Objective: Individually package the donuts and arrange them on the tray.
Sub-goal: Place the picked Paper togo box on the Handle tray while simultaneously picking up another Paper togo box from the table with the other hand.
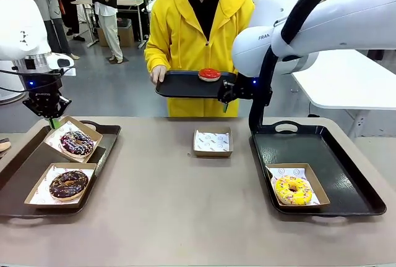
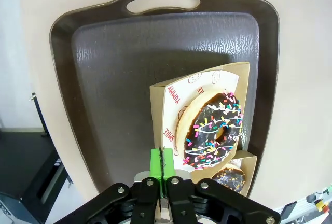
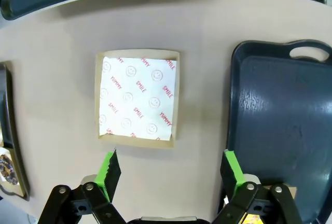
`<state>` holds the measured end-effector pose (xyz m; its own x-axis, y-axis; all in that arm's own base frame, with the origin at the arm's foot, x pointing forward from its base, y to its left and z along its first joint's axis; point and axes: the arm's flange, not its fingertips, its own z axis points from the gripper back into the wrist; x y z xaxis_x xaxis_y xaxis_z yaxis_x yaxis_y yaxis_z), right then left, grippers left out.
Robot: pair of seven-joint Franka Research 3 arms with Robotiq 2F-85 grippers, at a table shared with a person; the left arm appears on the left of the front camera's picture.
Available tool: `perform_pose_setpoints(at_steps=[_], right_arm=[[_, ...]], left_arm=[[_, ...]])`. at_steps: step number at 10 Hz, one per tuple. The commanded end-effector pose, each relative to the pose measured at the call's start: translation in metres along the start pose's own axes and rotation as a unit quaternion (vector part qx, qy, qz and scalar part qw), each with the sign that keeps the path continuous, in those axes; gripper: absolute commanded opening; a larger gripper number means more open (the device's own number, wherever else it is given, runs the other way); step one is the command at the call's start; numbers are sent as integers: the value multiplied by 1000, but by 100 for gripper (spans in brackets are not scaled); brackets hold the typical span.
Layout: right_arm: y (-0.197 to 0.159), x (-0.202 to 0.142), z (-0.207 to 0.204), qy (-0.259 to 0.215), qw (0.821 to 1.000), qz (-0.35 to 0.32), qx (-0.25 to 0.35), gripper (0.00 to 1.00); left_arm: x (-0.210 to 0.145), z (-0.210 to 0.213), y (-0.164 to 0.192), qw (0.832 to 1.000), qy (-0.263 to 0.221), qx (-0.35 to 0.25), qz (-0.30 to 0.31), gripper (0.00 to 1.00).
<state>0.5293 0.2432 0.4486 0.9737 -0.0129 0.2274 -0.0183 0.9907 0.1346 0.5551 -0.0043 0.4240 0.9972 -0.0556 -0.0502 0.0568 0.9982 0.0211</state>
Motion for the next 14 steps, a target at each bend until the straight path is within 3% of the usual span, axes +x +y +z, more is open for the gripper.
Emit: perform_pose_setpoints(at_steps=[1, 4, 8, 14], right_arm=[[-5, -2, 3, -5, 1000, -1, -3, 100], [5, -4, -15, 3, 1000, -7, -22, 100], [18, 2, -66, 14, 999, -16, -34, 100], [19, 18, -116, 15, 998, -22, -54, 100]], left_arm=[[0, 1, 0, 1000, -1, 2, -2, 1], [8, -2, 0, 1000, 7, -15, -5, 1], [30, -14, 5, 995, 3, -68, 68, 1], [40, -31, 9, 996, 19, -60, 58, 1]])
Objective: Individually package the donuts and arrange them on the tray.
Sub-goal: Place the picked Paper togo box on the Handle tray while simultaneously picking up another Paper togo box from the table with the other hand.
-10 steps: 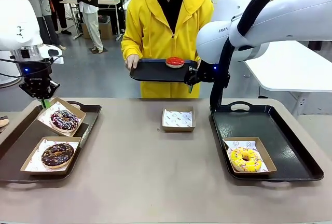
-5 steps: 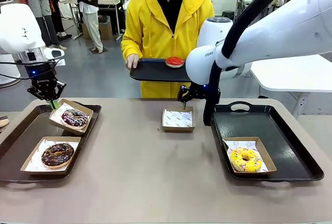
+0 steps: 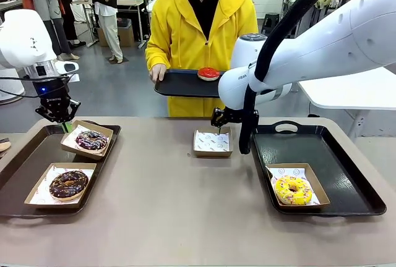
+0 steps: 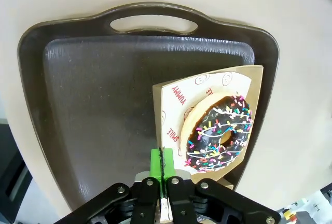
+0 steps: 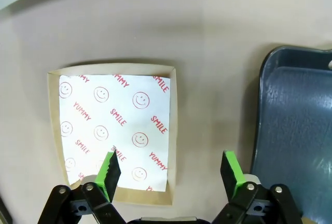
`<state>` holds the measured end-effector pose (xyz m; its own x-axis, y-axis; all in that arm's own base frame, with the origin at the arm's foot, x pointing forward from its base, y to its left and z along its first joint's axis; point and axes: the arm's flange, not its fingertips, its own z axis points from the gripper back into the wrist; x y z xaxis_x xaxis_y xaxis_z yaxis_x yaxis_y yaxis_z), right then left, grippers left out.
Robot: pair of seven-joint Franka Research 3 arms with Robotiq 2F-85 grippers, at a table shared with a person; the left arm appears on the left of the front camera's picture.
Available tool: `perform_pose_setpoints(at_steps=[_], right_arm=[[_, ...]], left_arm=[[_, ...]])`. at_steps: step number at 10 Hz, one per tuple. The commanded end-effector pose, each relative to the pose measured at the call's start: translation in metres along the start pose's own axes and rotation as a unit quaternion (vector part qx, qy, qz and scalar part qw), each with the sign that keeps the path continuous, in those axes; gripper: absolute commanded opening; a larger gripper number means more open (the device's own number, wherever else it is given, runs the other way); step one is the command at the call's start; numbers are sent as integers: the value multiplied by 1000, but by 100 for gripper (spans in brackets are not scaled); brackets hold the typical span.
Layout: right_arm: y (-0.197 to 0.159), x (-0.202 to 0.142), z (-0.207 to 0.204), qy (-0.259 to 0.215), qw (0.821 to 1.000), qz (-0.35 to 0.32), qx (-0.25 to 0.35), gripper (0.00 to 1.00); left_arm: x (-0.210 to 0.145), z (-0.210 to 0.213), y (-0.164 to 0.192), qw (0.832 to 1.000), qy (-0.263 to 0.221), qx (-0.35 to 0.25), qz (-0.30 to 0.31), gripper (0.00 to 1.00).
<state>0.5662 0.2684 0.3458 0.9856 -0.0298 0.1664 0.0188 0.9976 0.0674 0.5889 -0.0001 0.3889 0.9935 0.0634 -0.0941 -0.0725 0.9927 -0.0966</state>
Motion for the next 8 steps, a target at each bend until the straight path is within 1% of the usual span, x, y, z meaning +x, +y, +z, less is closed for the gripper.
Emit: perform_pose_setpoints(at_steps=[1, 4, 7, 8], right_arm=[[9, 6, -6, -15, 1000, -12, -18, 100], [11, 9, -17, -8, 999, -13, -28, 100], [9, 10, -26, 4, 999, -17, -28, 100], [9, 10, -27, 4, 1000, -9, -22, 100]], left_arm=[[5, 3, 2, 1000, -1, 5, -4, 1], [4, 3, 4, 1000, -7, 18, -11, 1], [5, 1, 5, 1000, -5, 19, -16, 1], [4, 1, 5, 1000, -6, 21, -17, 1]])
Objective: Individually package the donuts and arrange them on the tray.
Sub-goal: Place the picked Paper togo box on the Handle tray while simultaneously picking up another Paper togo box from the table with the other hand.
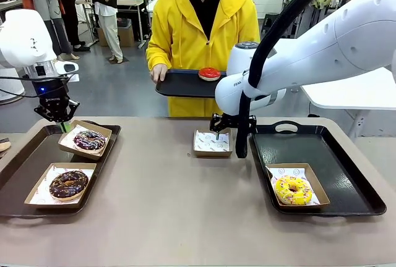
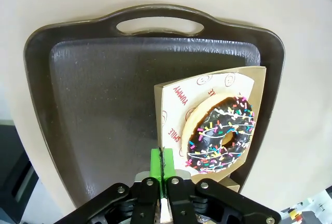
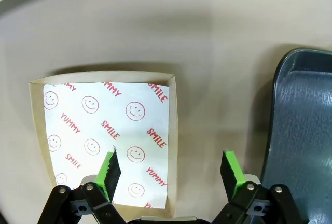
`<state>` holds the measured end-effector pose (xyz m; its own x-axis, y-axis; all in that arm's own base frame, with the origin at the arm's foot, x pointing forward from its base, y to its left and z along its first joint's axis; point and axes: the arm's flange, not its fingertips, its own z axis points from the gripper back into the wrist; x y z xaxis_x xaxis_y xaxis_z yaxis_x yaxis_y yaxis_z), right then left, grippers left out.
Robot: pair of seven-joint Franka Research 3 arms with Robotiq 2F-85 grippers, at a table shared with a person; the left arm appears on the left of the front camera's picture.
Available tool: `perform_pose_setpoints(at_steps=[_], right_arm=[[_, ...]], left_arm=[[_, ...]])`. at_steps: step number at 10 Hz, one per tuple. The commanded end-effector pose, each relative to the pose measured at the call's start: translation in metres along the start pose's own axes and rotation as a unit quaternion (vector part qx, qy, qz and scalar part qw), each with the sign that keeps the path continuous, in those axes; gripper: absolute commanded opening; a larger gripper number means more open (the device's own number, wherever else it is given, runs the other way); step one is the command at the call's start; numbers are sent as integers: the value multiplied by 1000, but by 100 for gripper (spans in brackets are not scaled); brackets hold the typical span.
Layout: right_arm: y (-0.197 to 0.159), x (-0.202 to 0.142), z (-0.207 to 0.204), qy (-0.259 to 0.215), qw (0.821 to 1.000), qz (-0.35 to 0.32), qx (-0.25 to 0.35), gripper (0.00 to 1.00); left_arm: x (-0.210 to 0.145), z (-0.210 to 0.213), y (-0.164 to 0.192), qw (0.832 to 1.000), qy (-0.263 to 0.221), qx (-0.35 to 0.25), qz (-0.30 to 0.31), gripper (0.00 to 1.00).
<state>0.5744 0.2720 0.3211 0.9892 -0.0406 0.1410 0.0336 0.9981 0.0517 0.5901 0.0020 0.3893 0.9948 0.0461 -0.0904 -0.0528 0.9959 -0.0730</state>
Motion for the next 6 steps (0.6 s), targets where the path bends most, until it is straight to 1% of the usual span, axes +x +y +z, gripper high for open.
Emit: perform_pose_setpoints(at_steps=[1, 2, 3, 4, 5, 6], right_arm=[[7, 5, 0, -8, 1000, -1, -14, 41], [7, 5, 1, -9, 1000, -2, -11, 41], [6, 5, 2, -8, 1000, -7, -8, 0], [6, 5, 2, -8, 1000, -9, -8, 36], [5, 5, 2, -7, 1000, -13, -8, 0], [4, 5, 3, -8, 1000, -16, -7, 0]], left_arm=[[3, 1, 3, 1000, -4, 8, -12, 54], [2, 1, 3, 1000, -4, 9, -13, 54], [2, 1, 3, 1000, -4, 10, -13, 100], [2, 1, 4, 1000, -3, 10, -13, 55], [1, 1, 3, 1000, -3, 10, -14, 100], [1, 1, 3, 1000, -2, 11, -15, 100]])
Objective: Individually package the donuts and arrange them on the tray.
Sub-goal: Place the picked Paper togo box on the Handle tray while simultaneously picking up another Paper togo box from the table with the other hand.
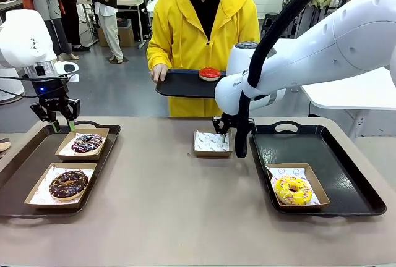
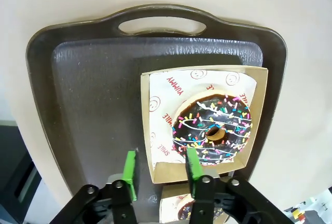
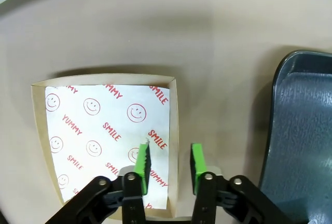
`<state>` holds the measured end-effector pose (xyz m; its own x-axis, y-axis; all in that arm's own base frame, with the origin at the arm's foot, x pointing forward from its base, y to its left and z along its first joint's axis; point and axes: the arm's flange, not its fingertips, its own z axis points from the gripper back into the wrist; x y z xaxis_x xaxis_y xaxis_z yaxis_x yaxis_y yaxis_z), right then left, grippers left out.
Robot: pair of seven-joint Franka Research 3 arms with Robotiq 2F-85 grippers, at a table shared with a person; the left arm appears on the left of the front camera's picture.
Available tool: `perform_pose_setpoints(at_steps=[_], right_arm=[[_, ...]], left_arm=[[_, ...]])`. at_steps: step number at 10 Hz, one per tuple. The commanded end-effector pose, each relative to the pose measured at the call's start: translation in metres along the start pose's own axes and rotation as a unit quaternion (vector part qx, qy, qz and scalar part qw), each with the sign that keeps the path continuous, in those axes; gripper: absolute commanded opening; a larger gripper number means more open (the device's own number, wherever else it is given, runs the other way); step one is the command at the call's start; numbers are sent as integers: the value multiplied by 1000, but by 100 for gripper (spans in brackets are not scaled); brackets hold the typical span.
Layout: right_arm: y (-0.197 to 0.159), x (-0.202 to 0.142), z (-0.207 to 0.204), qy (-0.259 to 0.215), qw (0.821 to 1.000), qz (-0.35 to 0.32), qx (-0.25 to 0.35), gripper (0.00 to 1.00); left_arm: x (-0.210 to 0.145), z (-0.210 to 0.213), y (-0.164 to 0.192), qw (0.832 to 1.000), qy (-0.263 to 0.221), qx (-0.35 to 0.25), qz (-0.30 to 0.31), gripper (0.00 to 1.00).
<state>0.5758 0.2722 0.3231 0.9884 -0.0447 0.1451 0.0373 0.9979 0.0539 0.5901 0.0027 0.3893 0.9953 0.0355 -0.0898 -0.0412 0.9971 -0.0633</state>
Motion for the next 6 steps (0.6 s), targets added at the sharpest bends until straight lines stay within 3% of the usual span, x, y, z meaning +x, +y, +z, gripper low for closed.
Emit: perform_pose_setpoints(at_steps=[1, 2, 3, 6], right_arm=[[3, 3, 2, -6, 1000, -16, -6, 0], [2, 2, 5, -10, 1000, -20, -4, 0], [1, 1, 9, -15, 1000, -23, -2, 0], [-1, -1, 15, -23, 999, -34, -1, 0]], left_arm=[[0, 1, 2, 1000, -2, 5, -10, 100], [-1, 2, 2, 1000, -3, 5, -10, 94], [-1, 3, 2, 1000, -4, 4, -11, 100], [-3, 5, 2, 1000, -3, -3, -14, 100]])
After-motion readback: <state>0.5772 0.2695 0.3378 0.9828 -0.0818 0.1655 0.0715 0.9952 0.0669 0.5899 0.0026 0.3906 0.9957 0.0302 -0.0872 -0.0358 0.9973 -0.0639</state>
